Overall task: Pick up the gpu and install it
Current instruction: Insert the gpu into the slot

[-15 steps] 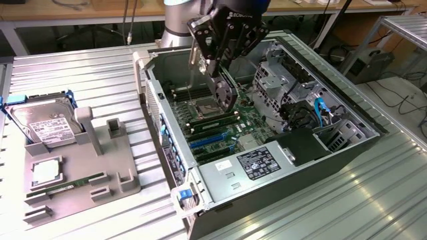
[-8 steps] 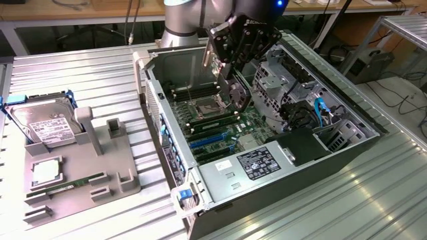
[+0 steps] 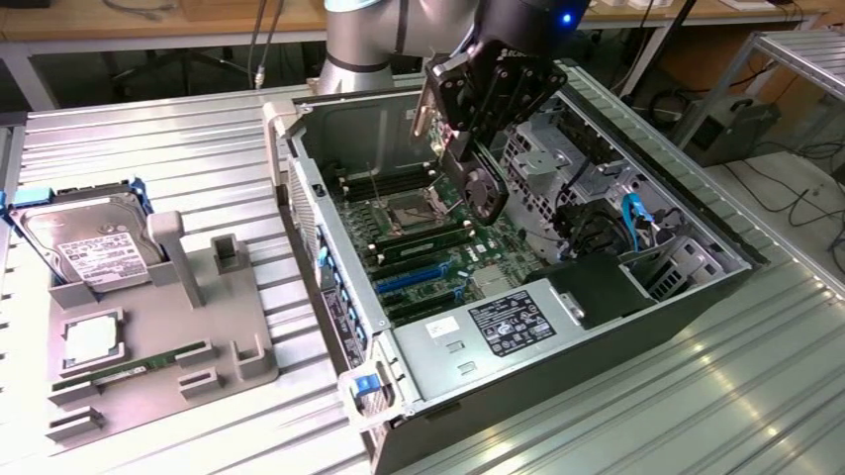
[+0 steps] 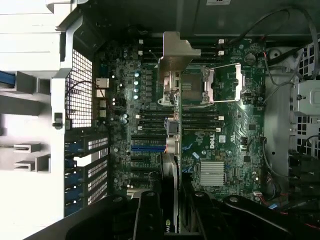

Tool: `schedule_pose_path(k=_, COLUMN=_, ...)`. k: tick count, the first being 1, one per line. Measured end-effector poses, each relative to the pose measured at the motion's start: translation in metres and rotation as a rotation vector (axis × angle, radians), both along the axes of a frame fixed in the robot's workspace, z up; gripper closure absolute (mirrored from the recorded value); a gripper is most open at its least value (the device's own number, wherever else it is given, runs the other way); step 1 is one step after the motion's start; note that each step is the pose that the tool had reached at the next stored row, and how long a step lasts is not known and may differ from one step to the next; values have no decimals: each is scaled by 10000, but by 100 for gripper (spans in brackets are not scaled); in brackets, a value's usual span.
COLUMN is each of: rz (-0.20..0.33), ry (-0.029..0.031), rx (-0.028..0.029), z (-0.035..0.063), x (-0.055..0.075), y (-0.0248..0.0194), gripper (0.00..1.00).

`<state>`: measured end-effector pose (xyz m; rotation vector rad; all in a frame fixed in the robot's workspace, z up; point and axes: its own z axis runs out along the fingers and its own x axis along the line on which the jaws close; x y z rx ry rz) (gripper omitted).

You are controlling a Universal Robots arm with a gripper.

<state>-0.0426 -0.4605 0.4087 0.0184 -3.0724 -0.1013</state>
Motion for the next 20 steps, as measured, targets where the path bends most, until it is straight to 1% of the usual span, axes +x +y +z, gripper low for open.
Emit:
schedule_pose_path(k=12, rz=7, ry=-1, rx=0, z=0, x=0, y=0, gripper=74)
schedule_pose_path(k=13, rz=79, ry=-1, rx=3, z=-1, x=0, y=0, gripper=74)
schedule_pose_path(k=16, rz=587, ry=-16, rx=29, z=-2, x=0, y=0, gripper=74)
schedule_pose_path(k=18, rz=923, ry=-58, rx=44, z=-2, x=1, y=0, gripper=74)
schedule_pose_path(k=19, rz=1056, ry=-100, rx=51, z=-2, x=1, y=0, gripper=74)
schedule_pose_path(k=20, rz=1208, ry=-183, rx=60, z=-2, x=1, y=0, gripper=74)
